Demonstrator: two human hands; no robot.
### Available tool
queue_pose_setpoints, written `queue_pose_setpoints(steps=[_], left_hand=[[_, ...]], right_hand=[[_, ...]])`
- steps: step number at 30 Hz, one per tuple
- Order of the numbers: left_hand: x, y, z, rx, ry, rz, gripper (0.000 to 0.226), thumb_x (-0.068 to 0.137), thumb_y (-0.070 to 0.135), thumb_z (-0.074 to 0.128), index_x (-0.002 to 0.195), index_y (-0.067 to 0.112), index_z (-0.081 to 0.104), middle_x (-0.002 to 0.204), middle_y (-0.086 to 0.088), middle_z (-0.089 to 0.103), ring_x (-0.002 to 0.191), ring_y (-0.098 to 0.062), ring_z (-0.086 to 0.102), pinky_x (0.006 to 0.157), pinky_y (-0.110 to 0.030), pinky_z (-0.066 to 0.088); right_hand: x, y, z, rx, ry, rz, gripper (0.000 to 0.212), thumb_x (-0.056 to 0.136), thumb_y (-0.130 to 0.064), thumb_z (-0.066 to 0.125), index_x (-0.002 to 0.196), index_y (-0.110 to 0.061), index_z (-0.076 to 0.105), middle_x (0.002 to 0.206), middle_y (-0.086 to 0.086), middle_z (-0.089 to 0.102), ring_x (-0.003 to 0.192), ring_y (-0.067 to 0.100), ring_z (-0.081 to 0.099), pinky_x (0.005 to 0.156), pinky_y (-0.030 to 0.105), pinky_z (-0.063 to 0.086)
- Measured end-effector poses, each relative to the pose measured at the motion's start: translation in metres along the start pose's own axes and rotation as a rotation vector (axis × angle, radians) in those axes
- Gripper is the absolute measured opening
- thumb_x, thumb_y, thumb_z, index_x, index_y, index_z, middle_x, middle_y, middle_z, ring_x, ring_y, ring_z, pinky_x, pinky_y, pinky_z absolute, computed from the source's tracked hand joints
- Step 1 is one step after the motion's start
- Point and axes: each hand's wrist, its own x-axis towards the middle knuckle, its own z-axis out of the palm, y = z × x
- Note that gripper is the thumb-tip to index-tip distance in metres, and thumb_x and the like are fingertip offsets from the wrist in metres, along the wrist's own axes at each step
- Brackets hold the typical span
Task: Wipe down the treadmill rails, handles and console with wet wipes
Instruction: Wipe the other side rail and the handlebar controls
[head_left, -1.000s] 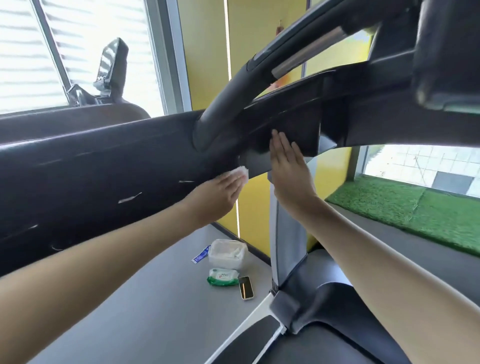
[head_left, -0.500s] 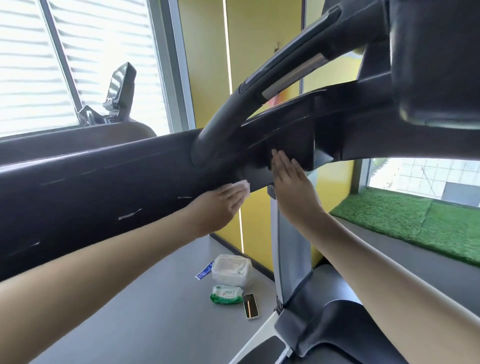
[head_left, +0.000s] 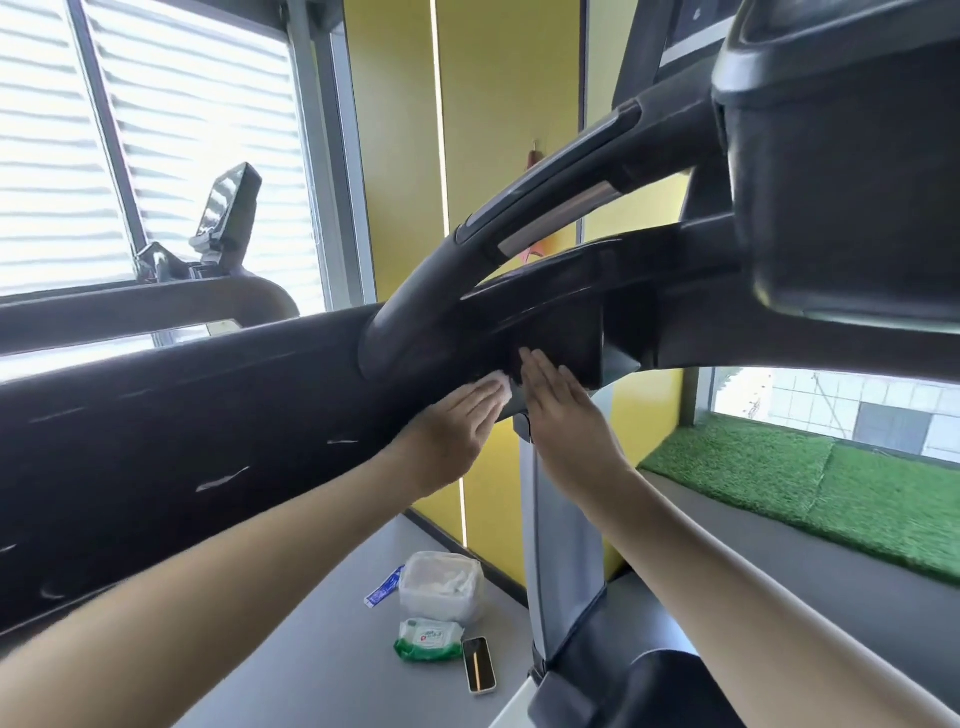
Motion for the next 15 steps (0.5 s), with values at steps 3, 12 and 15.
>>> queue_pose_setpoints(steps=[3, 12, 15], left_hand=[[-0.028, -0.012, -0.005, 0.009, 0.061, -0.036, 0.054, 0.098, 0.008, 0.004, 0.139, -0.01, 0.036, 0.145, -0.025, 0.04, 0.137, -0.033, 0.037, 0.115, -0.04, 0.021], [0.024, 0.011, 0.004, 0.015, 0.03, -0.085, 0.058, 0.095, 0.014, 0.01, 0.14, 0.001, 0.044, 0.148, -0.016, 0.038, 0.141, -0.027, 0.03, 0.117, -0.036, 0.015], [0.009, 0.004, 0.003, -0.035, -0.042, 0.012, 0.061, 0.092, 0.013, 0.007, 0.143, 0.004, 0.038, 0.15, -0.011, 0.036, 0.141, -0.022, 0.032, 0.116, -0.032, 0.022]], right_hand=[[0.0, 0.001, -0.005, 0.026, -0.016, 0.032, 0.07, 0.063, -0.02, 0.079, 0.126, 0.001, 0.058, 0.139, 0.016, 0.051, 0.131, 0.025, 0.048, 0.107, 0.035, 0.037], [-0.001, 0.005, -0.003, 0.002, -0.046, -0.079, 0.05, 0.078, -0.016, 0.051, 0.125, -0.002, 0.061, 0.137, 0.016, 0.053, 0.13, 0.026, 0.049, 0.108, 0.035, 0.037], [0.0, 0.005, -0.004, -0.018, -0.049, -0.079, 0.053, 0.076, -0.014, 0.045, 0.125, -0.002, 0.061, 0.139, 0.015, 0.051, 0.131, 0.026, 0.048, 0.108, 0.035, 0.037]])
